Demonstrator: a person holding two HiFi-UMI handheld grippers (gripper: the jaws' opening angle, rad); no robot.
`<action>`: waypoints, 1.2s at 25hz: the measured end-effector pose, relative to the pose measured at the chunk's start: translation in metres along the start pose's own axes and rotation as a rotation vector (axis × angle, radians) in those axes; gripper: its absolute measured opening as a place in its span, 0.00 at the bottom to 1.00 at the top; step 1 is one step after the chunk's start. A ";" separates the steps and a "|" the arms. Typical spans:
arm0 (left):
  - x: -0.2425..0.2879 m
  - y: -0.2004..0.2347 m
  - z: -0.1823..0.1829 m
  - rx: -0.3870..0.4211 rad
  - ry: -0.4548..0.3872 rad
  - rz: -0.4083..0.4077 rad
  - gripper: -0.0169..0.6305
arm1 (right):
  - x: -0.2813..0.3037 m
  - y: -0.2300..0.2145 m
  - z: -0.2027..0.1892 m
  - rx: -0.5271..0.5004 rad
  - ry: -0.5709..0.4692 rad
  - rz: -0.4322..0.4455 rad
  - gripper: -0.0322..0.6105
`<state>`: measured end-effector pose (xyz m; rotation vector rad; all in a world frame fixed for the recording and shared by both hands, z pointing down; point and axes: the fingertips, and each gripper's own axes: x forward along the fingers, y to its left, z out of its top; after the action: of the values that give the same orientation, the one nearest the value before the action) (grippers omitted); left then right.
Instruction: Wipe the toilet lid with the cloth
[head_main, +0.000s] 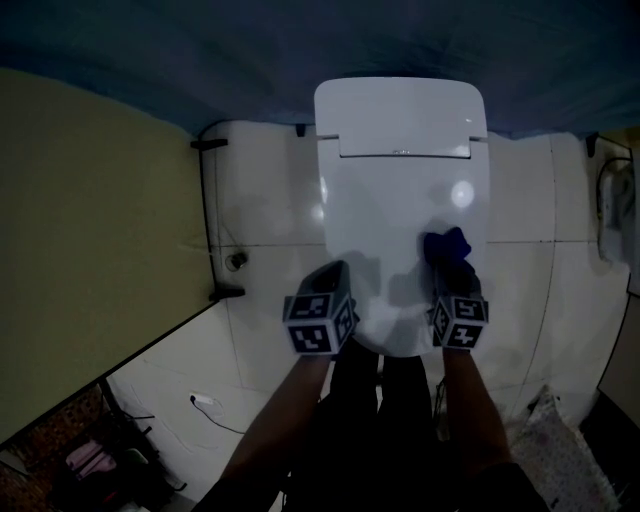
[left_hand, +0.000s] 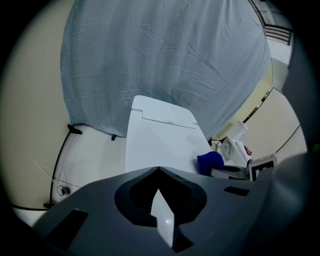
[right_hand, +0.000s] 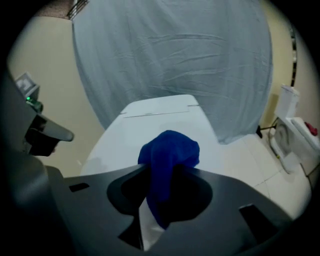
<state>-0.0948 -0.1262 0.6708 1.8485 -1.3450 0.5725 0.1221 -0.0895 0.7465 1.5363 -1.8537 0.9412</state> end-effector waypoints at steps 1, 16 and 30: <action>-0.001 0.000 0.002 0.001 -0.003 -0.002 0.01 | 0.001 0.032 -0.005 -0.022 0.003 0.065 0.21; -0.008 0.023 0.006 0.012 -0.001 0.011 0.01 | 0.031 0.213 -0.071 -0.151 0.122 0.376 0.21; -0.025 0.025 -0.020 -0.020 -0.020 0.063 0.01 | 0.003 0.094 -0.065 -0.216 0.057 0.249 0.21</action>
<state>-0.1250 -0.0991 0.6725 1.8057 -1.4221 0.5727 0.0282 -0.0303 0.7725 1.1593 -2.0629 0.8496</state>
